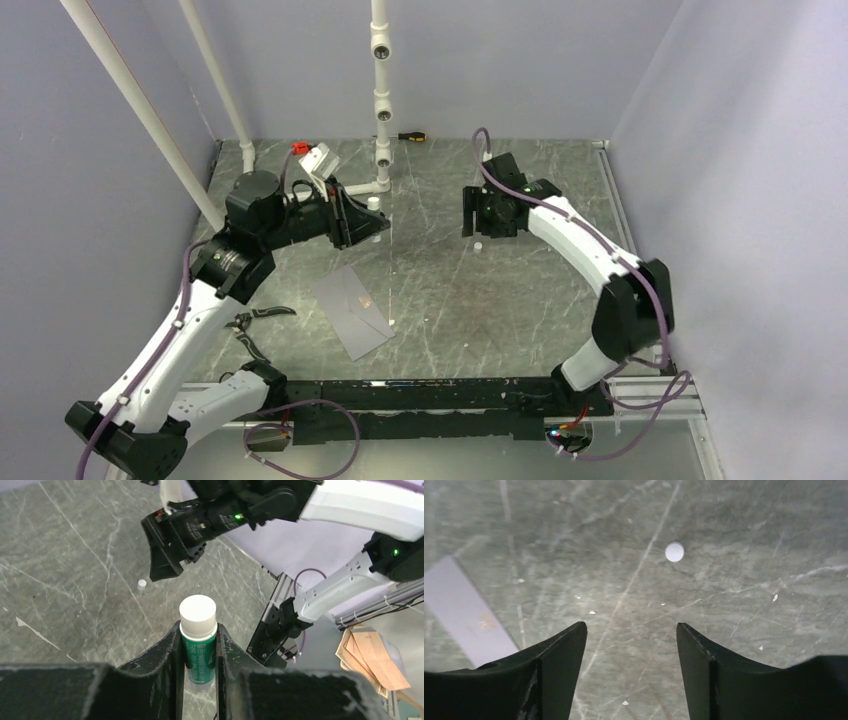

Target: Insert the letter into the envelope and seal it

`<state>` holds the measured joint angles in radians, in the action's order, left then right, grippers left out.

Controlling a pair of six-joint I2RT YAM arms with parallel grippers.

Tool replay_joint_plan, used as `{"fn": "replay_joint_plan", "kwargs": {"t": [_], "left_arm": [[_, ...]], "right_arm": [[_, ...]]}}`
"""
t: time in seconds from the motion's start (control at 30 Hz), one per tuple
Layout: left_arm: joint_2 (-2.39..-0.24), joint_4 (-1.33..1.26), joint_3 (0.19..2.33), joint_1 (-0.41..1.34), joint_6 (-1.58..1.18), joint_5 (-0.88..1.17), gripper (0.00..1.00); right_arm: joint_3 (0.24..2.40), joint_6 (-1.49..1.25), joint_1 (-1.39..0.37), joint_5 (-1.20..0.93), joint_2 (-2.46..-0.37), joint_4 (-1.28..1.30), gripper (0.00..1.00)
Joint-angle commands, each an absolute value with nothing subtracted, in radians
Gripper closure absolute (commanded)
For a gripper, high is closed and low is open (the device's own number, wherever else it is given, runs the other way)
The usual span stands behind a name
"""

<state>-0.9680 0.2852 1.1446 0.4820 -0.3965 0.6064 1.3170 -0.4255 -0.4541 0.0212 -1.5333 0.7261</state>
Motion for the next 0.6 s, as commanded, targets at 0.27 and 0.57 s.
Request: {"fn": "replay_joint_plan", "kwargs": {"t": [0.27, 0.57], "left_arm": [[-1.048, 0.22, 1.122, 0.482, -0.364, 0.721, 0.98], [-1.07, 0.16, 1.099, 0.482, -0.39, 0.749, 0.98]], "right_arm": [[1.339, -0.405, -0.4, 0.059, -1.784, 0.668, 0.43], [1.362, -0.417, -0.39, 0.1, -1.907, 0.59, 0.54]]}}
